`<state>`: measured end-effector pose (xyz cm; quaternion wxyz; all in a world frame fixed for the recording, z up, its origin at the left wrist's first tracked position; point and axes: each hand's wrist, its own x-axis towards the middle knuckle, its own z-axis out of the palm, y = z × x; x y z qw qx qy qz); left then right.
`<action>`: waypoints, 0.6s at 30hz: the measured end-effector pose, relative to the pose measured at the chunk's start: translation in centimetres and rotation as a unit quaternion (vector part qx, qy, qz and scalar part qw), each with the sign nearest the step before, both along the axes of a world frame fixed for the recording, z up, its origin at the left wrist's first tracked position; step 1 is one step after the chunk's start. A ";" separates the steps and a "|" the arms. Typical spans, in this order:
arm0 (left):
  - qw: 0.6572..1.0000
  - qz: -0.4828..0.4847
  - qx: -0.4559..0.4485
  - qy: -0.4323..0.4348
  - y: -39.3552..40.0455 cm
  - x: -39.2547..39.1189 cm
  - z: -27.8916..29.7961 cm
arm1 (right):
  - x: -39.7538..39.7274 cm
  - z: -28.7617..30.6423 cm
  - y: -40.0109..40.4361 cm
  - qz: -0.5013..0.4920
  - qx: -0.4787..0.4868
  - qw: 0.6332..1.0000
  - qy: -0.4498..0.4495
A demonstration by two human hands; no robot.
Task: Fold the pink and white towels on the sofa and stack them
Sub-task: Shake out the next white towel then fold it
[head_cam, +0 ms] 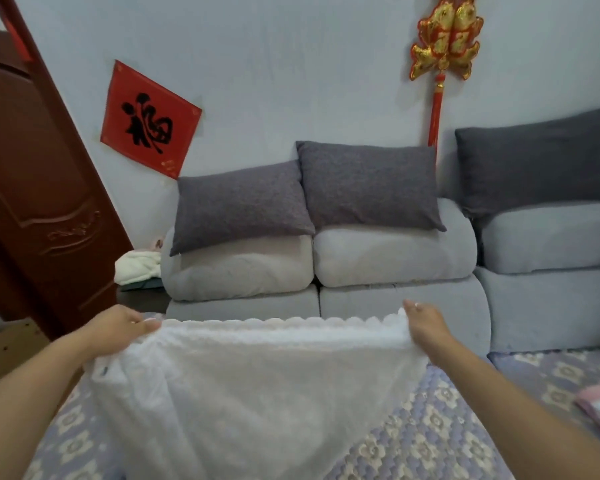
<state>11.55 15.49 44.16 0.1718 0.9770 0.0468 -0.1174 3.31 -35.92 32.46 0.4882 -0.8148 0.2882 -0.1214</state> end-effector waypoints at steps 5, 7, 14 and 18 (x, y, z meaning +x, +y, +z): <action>0.951 0.034 0.066 -0.300 -2.8 2.8 12.8 | 6.7 18.0 -3.1 0.026 -0.129 0.985 -0.107; 0.889 0.052 0.033 -0.454 -4.0 3.2 21.4 | 7.6 28.7 -4.1 -0.070 -0.094 0.963 -0.243; 0.785 -0.022 0.107 -0.610 -4.9 2.9 31.2 | 3.3 38.5 1.1 0.055 -0.329 0.852 -0.404; 0.818 -0.027 0.192 -0.542 -3.2 3.8 28.4 | 1.0 34.0 0.9 0.234 -0.479 0.822 -0.199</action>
